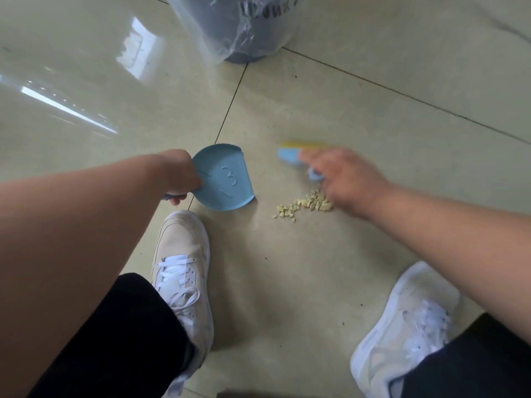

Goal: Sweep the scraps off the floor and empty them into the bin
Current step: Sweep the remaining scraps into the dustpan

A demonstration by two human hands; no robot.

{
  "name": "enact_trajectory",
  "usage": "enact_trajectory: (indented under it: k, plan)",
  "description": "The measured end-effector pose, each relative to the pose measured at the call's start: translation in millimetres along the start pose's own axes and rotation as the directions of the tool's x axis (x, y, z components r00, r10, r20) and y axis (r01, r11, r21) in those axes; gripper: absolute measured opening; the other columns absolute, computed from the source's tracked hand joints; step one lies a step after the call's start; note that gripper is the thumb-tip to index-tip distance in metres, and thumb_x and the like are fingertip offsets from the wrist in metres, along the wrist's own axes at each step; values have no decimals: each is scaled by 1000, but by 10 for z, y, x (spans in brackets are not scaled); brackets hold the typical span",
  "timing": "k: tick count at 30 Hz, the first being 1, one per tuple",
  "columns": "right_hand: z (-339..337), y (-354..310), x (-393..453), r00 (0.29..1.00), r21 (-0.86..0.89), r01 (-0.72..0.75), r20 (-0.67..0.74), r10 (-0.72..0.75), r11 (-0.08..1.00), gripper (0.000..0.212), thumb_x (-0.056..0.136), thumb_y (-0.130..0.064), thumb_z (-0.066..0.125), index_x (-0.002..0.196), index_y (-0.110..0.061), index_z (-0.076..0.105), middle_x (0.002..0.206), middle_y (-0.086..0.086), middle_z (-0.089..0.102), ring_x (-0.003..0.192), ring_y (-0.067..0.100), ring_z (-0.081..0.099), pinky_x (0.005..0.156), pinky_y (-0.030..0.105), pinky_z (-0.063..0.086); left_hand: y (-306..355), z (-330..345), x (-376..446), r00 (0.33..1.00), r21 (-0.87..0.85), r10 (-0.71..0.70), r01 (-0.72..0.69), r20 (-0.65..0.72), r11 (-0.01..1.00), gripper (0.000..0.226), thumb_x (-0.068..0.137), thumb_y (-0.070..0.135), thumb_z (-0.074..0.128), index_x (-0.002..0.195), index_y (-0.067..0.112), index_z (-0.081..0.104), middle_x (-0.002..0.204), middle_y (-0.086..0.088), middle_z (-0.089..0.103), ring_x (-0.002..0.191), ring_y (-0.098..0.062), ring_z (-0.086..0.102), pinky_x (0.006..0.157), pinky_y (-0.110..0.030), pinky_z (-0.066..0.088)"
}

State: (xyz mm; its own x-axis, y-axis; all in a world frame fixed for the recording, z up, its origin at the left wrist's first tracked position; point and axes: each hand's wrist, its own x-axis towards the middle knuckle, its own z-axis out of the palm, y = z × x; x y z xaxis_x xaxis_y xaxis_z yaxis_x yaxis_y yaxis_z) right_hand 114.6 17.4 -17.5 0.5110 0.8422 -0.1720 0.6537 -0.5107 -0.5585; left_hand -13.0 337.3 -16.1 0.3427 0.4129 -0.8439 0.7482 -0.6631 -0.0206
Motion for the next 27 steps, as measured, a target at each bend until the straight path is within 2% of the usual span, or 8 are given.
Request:
enact_trajectory:
  k: [3, 6, 11, 14, 17, 20, 24, 27]
  plan:
    - [-320, 484, 32, 926, -81, -358, -161, 343, 930, 63, 84, -16, 36, 145, -16, 51, 131, 19, 65, 118, 40, 60, 101, 45, 49, 1, -38, -48, 993, 59, 60, -54, -104, 997, 16, 91, 15, 64, 104, 6, 64, 71, -14, 79, 56, -27, 76, 50, -28, 55]
    - [-349, 771, -59, 796, -46, -588, -214, 567, 808, 51, 100, -20, 41, 151, -22, 40, 139, 19, 58, 122, 40, 58, 99, 44, 48, -5, 14, -49, 972, 113, 140, -120, -188, 986, 38, 82, 11, 67, 119, 17, 58, 84, -13, 79, 65, -29, 77, 72, -45, 67]
    - [110, 192, -321, 922, -28, -387, 8, 387, 922, 62, 93, -9, 48, 153, -23, 39, 146, 7, 56, 131, 27, 54, 102, 37, 45, 8, 108, -109, 950, 92, 214, -197, -229, 976, 94, 86, 13, 70, 169, 36, 32, 135, -18, 68, 92, -40, 74, 79, -37, 61]
    - [318, -161, -440, 968, -26, -233, 90, 234, 972, 60, 91, -4, 51, 150, -14, 45, 151, 9, 52, 137, 27, 50, 110, 38, 39, 84, 124, -127, 944, 106, 238, -218, -230, 970, 92, 86, 13, 69, 167, 41, 35, 124, -15, 72, 70, -31, 71, 71, -37, 63]
    - [332, -190, -414, 974, 95, -225, -17, 227, 970, 58, 91, -5, 52, 149, -15, 48, 148, 8, 55, 133, 28, 54, 110, 37, 41, 147, 84, -158, 940, 105, 246, -227, -237, 968, 75, 87, 11, 70, 155, 38, 50, 100, -13, 75, 56, -30, 75, 69, -43, 68]
    - [132, 72, -432, 900, 164, -350, -215, 380, 922, 61, 92, -4, 49, 151, -20, 45, 152, 6, 51, 135, 25, 52, 114, 35, 39, 137, 76, -177, 937, 139, 265, -238, -227, 961, 71, 86, 12, 71, 150, 36, 54, 84, -9, 77, 48, -26, 75, 67, -35, 65]
    - [-74, 564, -752, 692, 144, -646, -304, 654, 750, 64, 92, -8, 42, 154, -24, 38, 150, 9, 52, 131, 28, 54, 109, 38, 44, 130, 123, -210, 941, 125, 266, -244, -211, 962, 70, 87, 12, 71, 150, 37, 55, 77, -9, 77, 48, -25, 74, 59, -27, 54]
    - [67, 504, -985, 715, 33, -679, -202, 670, 734, 58, 99, -11, 44, 156, -19, 35, 152, 11, 49, 133, 32, 51, 106, 39, 42, 135, 135, -226, 939, 126, 262, -239, -220, 963, 78, 88, 13, 74, 157, 40, 50, 78, -9, 78, 48, -24, 75, 57, -22, 49]
